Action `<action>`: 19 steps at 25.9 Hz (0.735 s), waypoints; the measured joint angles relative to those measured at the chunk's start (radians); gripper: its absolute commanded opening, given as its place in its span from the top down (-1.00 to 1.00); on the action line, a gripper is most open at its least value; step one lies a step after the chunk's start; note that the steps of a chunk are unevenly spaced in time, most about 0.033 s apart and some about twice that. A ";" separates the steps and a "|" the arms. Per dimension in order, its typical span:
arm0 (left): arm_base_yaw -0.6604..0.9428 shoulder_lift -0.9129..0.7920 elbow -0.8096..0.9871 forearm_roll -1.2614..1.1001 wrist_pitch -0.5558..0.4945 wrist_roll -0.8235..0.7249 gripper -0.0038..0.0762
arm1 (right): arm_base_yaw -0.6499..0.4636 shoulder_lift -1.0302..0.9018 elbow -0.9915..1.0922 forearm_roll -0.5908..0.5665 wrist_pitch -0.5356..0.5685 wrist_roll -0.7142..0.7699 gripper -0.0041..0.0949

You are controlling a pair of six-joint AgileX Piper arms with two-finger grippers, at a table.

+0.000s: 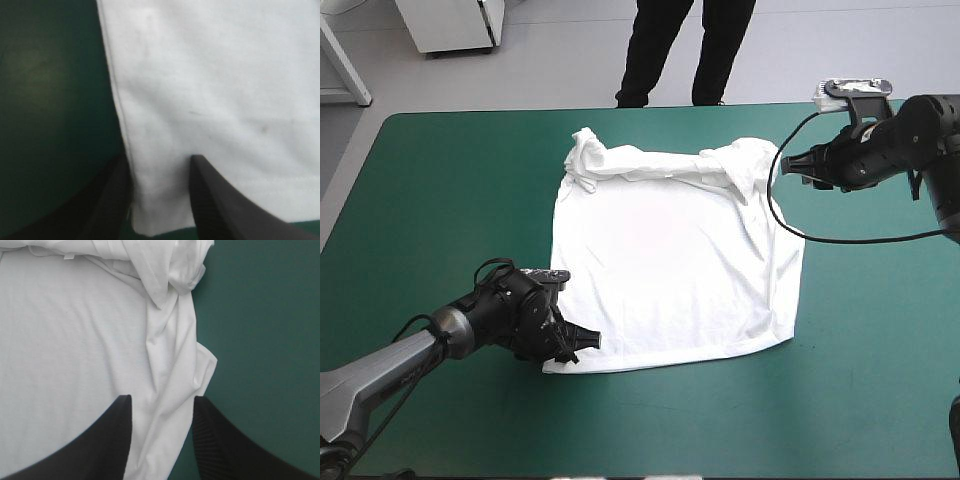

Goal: Fold the cloth

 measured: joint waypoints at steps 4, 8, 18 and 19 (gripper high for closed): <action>0.000 -0.003 0.026 -0.006 -0.029 -0.006 0.48 | 0.000 -0.017 0.002 -0.011 0.001 0.000 0.16; -0.002 -0.007 0.036 -0.025 -0.060 -0.014 0.95 | 0.000 -0.018 0.003 -0.018 0.001 0.000 0.16; -0.003 -0.010 0.040 -0.040 -0.076 -0.013 0.96 | 0.000 0.102 0.010 -0.117 -0.001 0.028 -0.01; -0.003 -0.011 0.040 -0.040 -0.076 -0.008 0.96 | 0.000 0.121 0.023 -0.114 -0.002 0.028 -0.05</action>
